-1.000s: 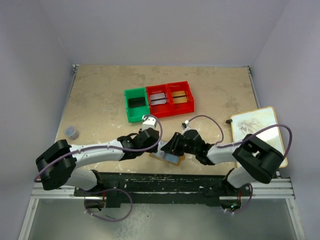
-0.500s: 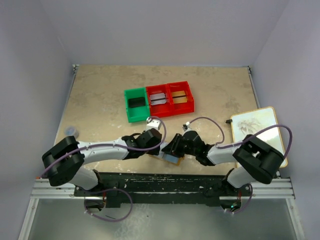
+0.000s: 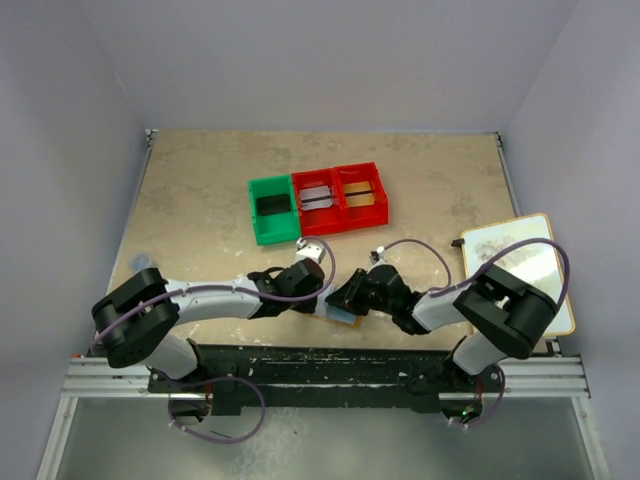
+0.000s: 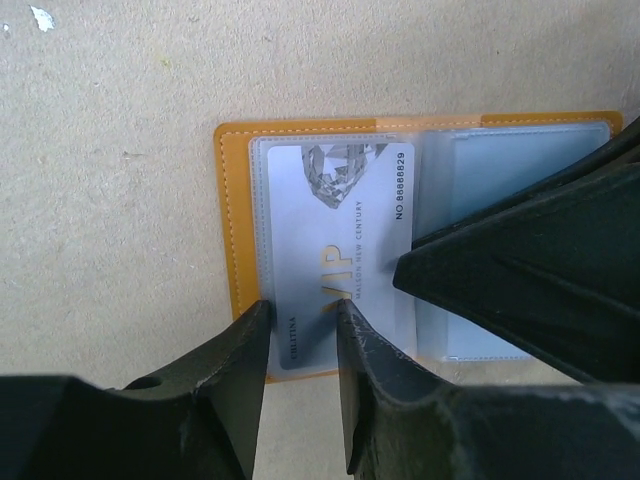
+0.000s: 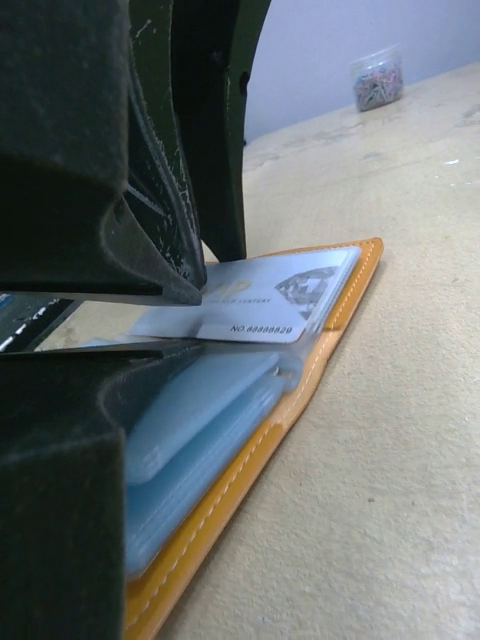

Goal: Take the credit cards out of the card holder

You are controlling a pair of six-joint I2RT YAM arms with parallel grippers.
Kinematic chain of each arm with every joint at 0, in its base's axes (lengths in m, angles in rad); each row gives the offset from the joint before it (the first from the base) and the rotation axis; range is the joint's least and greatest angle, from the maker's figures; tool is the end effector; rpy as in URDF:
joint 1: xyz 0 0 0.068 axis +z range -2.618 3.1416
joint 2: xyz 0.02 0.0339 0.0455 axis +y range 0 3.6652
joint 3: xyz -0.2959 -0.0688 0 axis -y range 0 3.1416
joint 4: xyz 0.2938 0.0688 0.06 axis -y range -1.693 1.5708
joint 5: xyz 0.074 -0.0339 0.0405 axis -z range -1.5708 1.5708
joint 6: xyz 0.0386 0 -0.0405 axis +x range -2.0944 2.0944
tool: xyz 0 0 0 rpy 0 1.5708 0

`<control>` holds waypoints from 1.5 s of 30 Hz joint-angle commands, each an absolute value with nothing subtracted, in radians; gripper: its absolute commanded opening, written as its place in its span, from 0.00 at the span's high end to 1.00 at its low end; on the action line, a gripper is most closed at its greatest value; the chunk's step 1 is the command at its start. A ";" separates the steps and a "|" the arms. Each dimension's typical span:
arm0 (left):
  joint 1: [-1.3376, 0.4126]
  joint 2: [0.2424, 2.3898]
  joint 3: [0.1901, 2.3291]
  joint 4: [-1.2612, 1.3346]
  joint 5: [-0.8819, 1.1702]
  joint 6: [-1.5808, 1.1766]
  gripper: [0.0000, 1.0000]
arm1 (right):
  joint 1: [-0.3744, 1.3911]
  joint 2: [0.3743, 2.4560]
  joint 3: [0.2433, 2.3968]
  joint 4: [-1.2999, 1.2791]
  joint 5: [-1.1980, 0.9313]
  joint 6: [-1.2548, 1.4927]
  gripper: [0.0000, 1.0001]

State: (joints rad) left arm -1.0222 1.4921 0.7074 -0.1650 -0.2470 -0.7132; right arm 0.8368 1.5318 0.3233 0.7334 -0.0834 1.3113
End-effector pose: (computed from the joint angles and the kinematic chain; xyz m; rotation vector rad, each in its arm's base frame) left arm 0.1707 -0.2612 0.1527 0.2893 2.5119 -0.4158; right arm 0.1776 0.2017 0.1043 0.4969 2.3110 1.3145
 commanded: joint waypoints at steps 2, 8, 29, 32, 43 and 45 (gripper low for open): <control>-1.029 1.466 0.665 -0.104 -0.177 -0.725 0.72 | 0.841 1.590 0.248 0.929 -0.089 1.370 0.82; -1.035 1.453 0.624 -0.069 -0.146 -0.731 0.73 | 0.841 1.595 0.253 0.928 -0.153 1.358 0.84; -1.127 1.453 0.609 -0.001 -0.077 -0.782 0.78 | 0.846 1.541 0.404 0.569 -0.057 1.266 0.76; -1.132 1.466 0.609 -0.031 -0.131 -0.792 0.81 | 0.848 1.529 0.384 0.578 -0.039 1.276 0.79; -1.132 1.469 0.605 -0.095 -0.251 -0.804 0.86 | 0.847 1.486 0.397 0.513 -0.162 1.115 0.79; -1.131 1.468 0.611 -0.120 -0.297 -0.816 0.85 | 0.847 1.469 0.381 0.524 -0.175 1.112 0.80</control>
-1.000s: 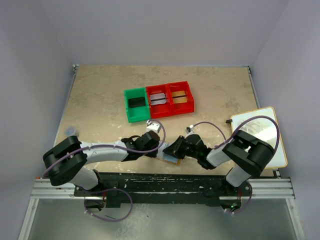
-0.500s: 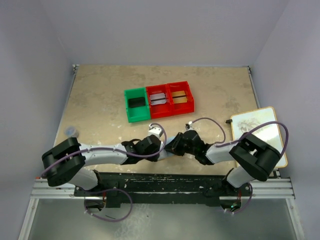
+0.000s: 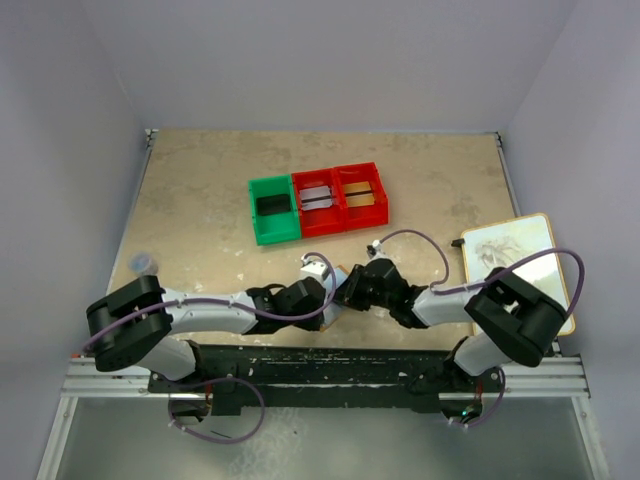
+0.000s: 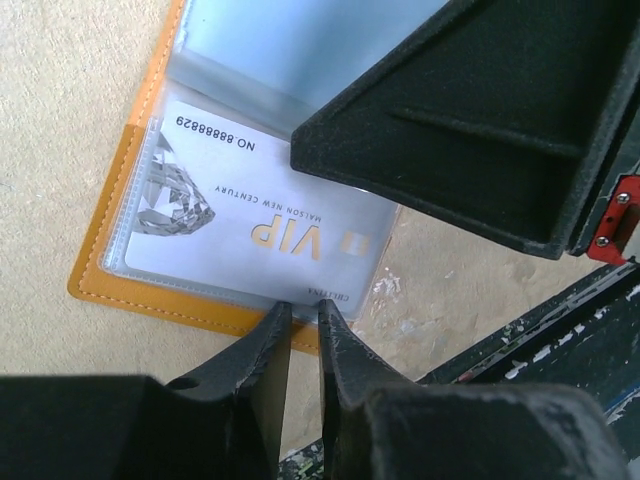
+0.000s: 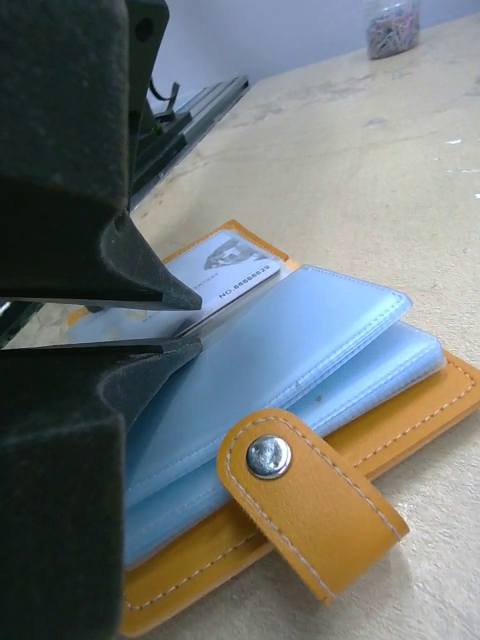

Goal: Take the credit cards out of the card holder

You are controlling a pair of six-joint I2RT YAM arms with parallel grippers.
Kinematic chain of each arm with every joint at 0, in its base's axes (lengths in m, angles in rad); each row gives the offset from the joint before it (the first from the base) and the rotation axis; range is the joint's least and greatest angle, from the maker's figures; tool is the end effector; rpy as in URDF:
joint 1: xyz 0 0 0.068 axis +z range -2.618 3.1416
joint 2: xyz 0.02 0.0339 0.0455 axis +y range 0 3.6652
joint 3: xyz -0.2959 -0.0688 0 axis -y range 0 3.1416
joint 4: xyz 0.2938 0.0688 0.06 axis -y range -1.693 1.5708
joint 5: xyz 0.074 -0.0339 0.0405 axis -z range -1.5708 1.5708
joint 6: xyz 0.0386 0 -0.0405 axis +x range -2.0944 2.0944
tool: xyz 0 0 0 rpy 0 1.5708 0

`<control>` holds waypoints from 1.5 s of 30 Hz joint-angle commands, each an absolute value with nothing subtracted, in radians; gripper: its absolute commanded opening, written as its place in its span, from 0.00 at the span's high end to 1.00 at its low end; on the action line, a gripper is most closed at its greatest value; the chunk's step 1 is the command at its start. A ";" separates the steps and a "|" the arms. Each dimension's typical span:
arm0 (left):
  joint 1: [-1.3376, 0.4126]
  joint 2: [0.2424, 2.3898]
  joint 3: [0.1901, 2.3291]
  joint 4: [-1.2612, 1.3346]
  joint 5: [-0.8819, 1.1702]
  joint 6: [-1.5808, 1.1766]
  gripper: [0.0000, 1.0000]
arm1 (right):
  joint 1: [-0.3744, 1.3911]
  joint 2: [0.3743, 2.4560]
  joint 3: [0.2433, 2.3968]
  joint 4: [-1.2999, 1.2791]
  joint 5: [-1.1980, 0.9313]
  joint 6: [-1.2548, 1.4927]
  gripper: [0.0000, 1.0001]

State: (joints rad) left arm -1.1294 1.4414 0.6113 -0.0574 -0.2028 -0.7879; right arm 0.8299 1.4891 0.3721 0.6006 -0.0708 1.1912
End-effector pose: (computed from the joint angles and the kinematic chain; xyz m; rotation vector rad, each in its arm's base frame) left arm 0.1330 -0.2634 0.1439 0.3392 2.5054 -0.5876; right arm 0.1845 0.2058 0.1151 0.3765 2.3325 1.2094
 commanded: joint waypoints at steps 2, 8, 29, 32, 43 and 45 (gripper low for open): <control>-1.130 1.467 0.615 -0.145 -0.339 -0.825 0.85 | 0.846 1.439 0.340 0.586 -0.193 1.128 0.81; -1.118 1.466 0.619 -0.181 -0.394 -0.849 0.85 | 0.845 1.405 0.310 0.657 -0.260 1.117 0.85; -1.111 1.469 0.641 -0.212 -0.403 -0.818 0.85 | 0.846 1.513 0.319 0.780 -0.237 1.181 1.00; -1.111 1.468 0.641 -0.222 -0.415 -0.818 0.85 | 0.845 1.443 0.321 0.693 -0.191 1.167 1.00; -1.111 1.485 0.646 -0.209 -0.407 -0.800 0.85 | 0.815 1.319 0.234 0.652 -0.137 1.211 1.00; -1.111 1.482 0.645 -0.204 -0.405 -0.795 0.85 | 0.814 1.324 0.256 0.619 -0.144 1.186 0.93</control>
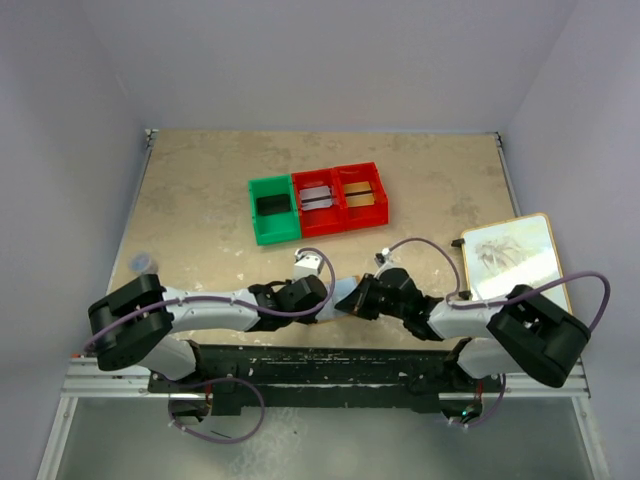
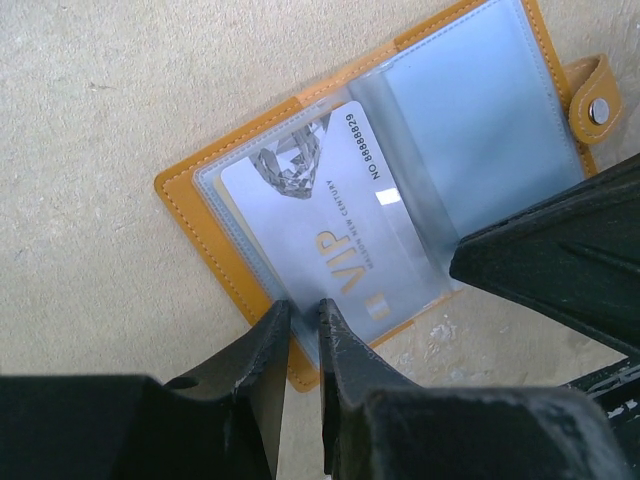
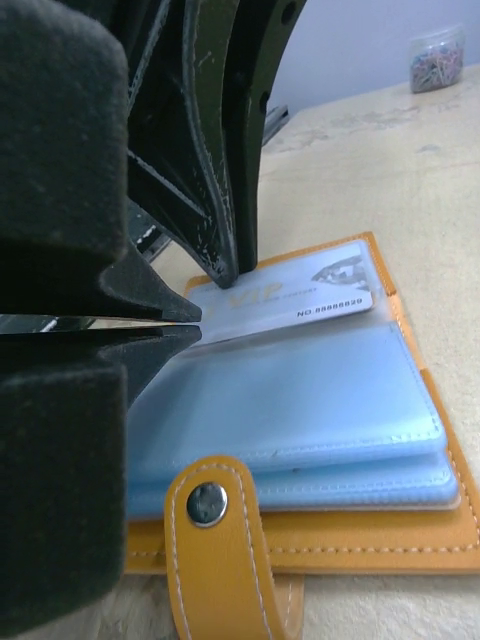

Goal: Take the credit cards out of the card holder

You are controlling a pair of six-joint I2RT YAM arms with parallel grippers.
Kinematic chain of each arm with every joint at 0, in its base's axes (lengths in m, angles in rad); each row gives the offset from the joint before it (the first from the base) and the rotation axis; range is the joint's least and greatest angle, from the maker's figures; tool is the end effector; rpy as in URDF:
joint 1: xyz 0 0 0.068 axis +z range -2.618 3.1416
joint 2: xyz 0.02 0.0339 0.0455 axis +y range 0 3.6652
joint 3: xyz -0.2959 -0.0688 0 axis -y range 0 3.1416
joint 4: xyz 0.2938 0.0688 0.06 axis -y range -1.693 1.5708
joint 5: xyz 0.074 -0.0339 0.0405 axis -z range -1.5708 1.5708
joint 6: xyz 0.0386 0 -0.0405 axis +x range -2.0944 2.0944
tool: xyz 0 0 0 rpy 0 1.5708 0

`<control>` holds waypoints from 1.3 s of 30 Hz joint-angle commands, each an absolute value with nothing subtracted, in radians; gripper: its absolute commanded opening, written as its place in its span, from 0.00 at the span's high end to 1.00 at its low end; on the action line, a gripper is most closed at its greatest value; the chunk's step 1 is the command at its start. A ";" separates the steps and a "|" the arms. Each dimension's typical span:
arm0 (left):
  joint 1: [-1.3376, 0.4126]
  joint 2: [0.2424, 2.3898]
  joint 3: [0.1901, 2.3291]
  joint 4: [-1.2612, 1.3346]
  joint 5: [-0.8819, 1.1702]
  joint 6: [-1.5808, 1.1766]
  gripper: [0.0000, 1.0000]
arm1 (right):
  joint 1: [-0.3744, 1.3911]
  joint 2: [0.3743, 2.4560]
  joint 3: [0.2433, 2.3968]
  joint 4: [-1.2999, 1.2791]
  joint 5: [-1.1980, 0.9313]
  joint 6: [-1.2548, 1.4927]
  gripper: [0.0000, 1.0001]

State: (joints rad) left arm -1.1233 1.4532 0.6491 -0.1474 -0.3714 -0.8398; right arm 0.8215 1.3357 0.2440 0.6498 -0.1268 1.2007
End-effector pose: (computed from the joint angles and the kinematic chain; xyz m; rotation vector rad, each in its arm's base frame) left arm 0.1408 -0.2609 0.1478 0.2019 2.4654 -0.3990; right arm 0.1608 0.1800 0.1202 0.3442 2.2861 1.3173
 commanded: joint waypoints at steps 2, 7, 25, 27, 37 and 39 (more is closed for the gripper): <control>-1.111 1.479 0.648 -0.207 -0.405 -0.792 0.85 | 0.813 1.336 0.281 0.598 -0.148 1.164 0.81; -1.111 1.415 0.692 -0.269 -0.445 -0.804 0.72 | 0.811 1.360 0.341 0.556 -0.166 1.108 0.70; -1.063 1.527 0.812 -0.306 -0.467 -0.802 0.82 | 0.751 1.507 0.406 0.577 -0.252 1.058 0.68; -1.063 1.527 0.777 -0.270 -0.434 -0.806 0.83 | 0.750 1.533 0.388 0.633 -0.276 1.072 0.68; -1.063 1.539 0.663 -0.172 -0.377 -0.785 0.92 | 0.750 1.595 0.335 0.822 -0.346 1.115 0.72; -1.064 1.549 0.659 -0.175 -0.370 -0.782 0.93 | 0.750 1.598 0.317 0.871 -0.344 1.145 0.73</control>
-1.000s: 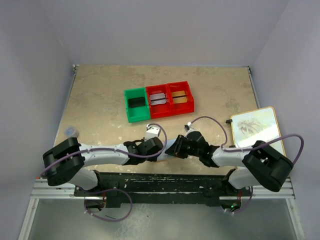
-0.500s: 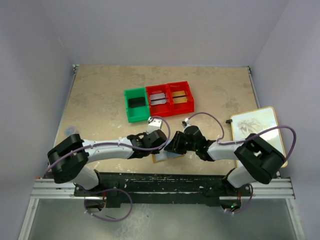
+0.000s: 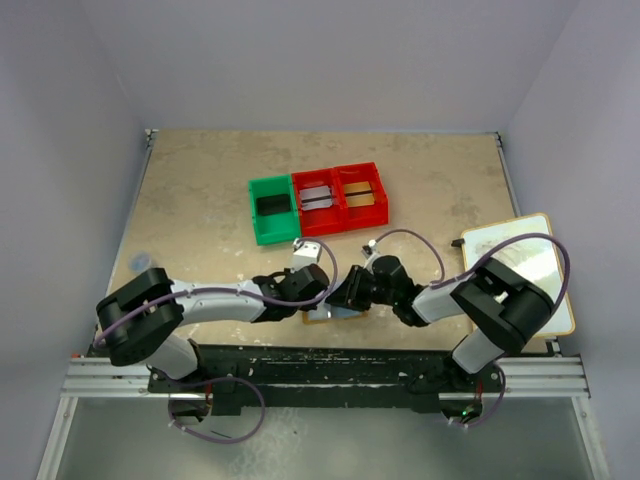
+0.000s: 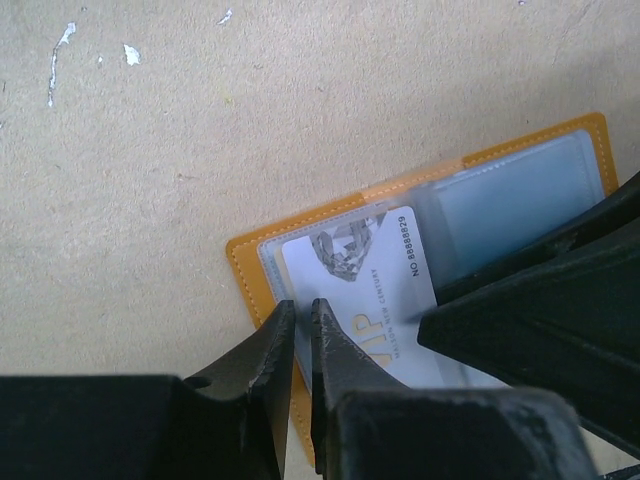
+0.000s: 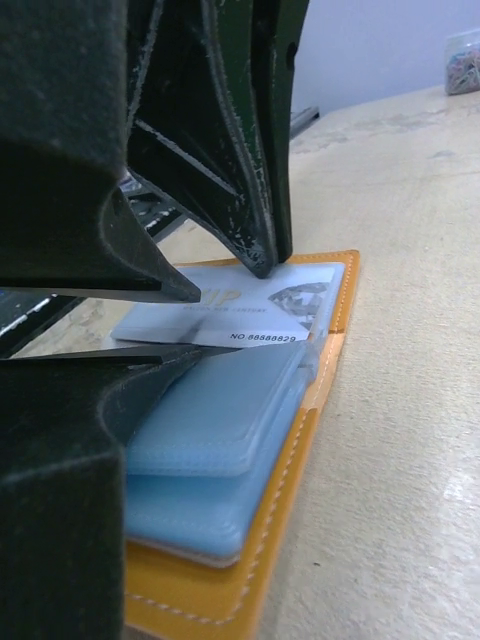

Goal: Take the credit cards out of the card holder

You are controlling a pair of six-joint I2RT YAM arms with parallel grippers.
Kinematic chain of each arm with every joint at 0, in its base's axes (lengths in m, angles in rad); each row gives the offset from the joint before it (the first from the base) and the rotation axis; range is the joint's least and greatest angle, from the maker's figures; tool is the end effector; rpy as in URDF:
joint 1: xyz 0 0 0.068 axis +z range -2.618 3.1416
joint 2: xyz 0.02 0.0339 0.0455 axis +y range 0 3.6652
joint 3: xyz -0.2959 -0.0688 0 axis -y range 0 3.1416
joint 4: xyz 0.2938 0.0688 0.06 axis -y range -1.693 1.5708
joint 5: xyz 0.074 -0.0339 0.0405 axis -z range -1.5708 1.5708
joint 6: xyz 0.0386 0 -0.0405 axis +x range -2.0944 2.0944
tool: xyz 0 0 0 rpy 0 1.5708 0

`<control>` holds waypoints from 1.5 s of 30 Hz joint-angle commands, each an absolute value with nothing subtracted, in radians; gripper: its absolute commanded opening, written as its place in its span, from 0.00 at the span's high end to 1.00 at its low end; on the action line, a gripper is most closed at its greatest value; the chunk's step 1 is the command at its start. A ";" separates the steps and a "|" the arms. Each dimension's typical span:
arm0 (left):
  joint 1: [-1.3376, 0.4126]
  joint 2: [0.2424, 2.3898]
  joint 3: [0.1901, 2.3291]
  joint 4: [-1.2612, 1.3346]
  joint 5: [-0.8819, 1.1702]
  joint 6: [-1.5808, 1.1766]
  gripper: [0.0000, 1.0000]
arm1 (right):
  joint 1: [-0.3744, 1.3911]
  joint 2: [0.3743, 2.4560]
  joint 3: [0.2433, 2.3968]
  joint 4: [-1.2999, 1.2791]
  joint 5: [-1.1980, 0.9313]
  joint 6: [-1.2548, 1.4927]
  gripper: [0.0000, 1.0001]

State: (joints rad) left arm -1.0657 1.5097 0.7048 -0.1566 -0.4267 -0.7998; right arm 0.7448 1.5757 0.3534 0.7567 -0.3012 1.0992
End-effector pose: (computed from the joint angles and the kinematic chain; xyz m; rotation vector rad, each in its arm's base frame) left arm 0.1646 -0.2647 0.1492 0.1581 2.4309 -0.3002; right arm 0.1961 0.1963 0.1040 0.1967 2.3395 1.3630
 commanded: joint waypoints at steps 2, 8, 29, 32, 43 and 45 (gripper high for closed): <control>-1.066 1.548 0.646 -0.161 -0.358 -0.786 0.95 | 0.752 1.594 0.292 0.914 -0.286 1.217 0.77; -1.071 1.516 0.601 -0.114 -0.316 -0.796 0.95 | 0.760 1.589 0.289 0.952 -0.205 1.298 0.72; -1.083 1.455 0.559 -0.101 -0.374 -0.815 0.95 | 0.778 1.526 0.315 0.853 -0.212 1.244 1.00; -1.084 1.455 0.557 -0.112 -0.389 -0.806 0.94 | 0.770 1.464 0.311 0.781 -0.198 1.214 1.00; -1.083 1.409 0.541 -0.094 -0.372 -0.803 0.90 | 0.765 1.421 0.343 0.604 -0.226 1.128 0.81; -1.084 1.389 0.545 -0.101 -0.369 -0.801 0.86 | 0.765 1.434 0.348 0.612 -0.236 1.124 0.76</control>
State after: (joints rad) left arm -1.0760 1.4113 0.5686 -0.0269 -0.4149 -0.8101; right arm 0.7673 1.4105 0.3004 0.6651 -0.2070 1.1858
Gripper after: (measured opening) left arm 0.103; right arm 0.197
